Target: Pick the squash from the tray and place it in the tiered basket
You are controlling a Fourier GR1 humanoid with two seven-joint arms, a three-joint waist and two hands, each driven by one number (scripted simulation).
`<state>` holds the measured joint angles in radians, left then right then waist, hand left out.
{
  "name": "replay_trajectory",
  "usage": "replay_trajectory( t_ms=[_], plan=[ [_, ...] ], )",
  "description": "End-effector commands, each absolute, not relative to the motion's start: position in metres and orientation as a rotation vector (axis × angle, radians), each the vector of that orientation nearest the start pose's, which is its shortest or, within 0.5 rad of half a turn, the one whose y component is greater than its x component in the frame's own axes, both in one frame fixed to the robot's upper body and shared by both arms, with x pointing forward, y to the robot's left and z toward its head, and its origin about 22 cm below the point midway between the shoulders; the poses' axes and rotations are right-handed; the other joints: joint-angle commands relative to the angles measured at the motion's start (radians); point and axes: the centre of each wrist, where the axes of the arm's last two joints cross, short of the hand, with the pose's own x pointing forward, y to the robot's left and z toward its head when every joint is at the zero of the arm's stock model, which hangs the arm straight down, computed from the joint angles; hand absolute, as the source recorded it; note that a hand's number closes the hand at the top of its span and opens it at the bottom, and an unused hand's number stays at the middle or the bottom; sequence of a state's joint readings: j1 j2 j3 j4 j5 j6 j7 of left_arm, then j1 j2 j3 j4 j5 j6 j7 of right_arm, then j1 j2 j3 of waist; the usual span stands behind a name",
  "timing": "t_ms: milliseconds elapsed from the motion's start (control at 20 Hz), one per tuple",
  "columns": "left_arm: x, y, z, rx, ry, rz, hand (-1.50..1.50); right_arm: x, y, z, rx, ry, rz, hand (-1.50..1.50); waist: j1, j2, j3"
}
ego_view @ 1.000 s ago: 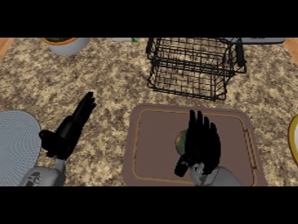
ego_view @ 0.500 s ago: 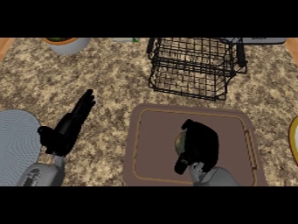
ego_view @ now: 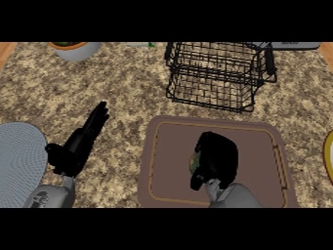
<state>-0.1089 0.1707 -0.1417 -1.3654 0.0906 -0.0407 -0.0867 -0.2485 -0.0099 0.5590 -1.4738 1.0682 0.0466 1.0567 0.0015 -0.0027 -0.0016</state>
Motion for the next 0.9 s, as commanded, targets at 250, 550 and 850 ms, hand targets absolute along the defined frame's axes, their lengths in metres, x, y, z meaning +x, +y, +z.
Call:
replay_trajectory(
  t_ms=[250,550,850],
  plan=[
    [0.263,0.234,-0.022,-0.047,-1.531,-0.213,0.00,0.268,-0.243,0.052,-1.113,-0.919,0.915,1.50,-0.026,0.004,0.004],
    [0.260,0.239,-0.028,-0.035,-1.529,-0.208,0.00,0.274,-0.357,0.110,-1.066,-1.168,0.775,1.50,-0.046,0.002,0.005],
    [0.255,0.229,-0.034,-0.065,-1.521,-0.218,0.00,0.283,-0.387,0.153,-0.864,-1.499,0.581,1.50,-0.016,0.000,0.003]
  ],
)
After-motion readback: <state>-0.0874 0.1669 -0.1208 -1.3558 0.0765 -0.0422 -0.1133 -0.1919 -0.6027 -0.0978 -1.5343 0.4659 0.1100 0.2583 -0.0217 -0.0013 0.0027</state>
